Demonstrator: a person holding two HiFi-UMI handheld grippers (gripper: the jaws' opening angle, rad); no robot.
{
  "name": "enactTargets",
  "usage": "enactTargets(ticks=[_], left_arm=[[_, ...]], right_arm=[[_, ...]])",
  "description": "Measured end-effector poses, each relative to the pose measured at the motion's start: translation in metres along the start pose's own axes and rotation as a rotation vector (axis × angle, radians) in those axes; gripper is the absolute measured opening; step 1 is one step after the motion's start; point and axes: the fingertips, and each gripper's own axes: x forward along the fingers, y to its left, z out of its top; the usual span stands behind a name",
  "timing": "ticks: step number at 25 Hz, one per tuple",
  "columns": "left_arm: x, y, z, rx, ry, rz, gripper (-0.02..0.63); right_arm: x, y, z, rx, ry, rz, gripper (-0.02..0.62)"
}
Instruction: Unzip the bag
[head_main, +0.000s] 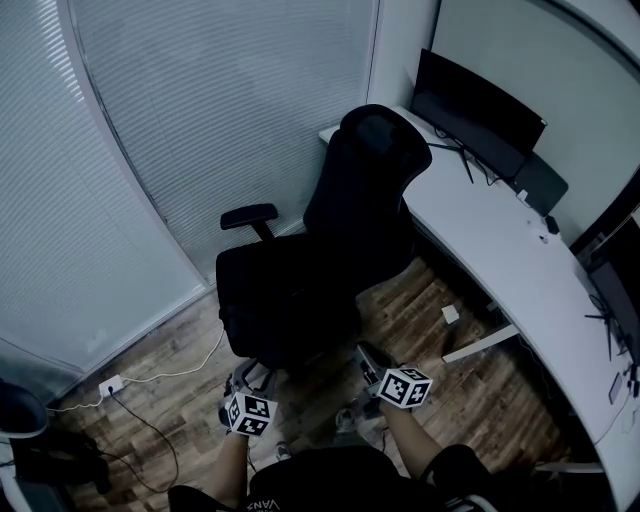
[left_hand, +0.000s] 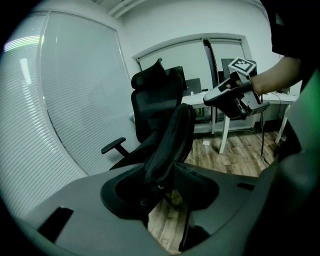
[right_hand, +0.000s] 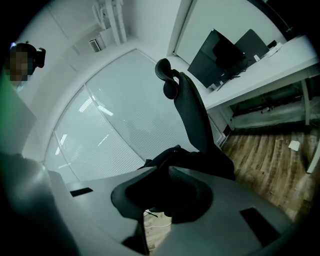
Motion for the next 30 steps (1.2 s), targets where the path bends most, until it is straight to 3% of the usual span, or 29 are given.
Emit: enactTargets(ticks=[15,30], left_arm=[[-0.069,0.016,0.024,-0.068,-0.203,0.002,0.176],[-0.145,0.004,0.03,-0.074,-0.328,-0.063,0.176]], right_arm=[[-0.04,0.06,-0.022,-0.005,-0.138,-0.031,0.049],[-0.083,0.142,-0.05,-0.167,-0.195,-0.005,0.049]])
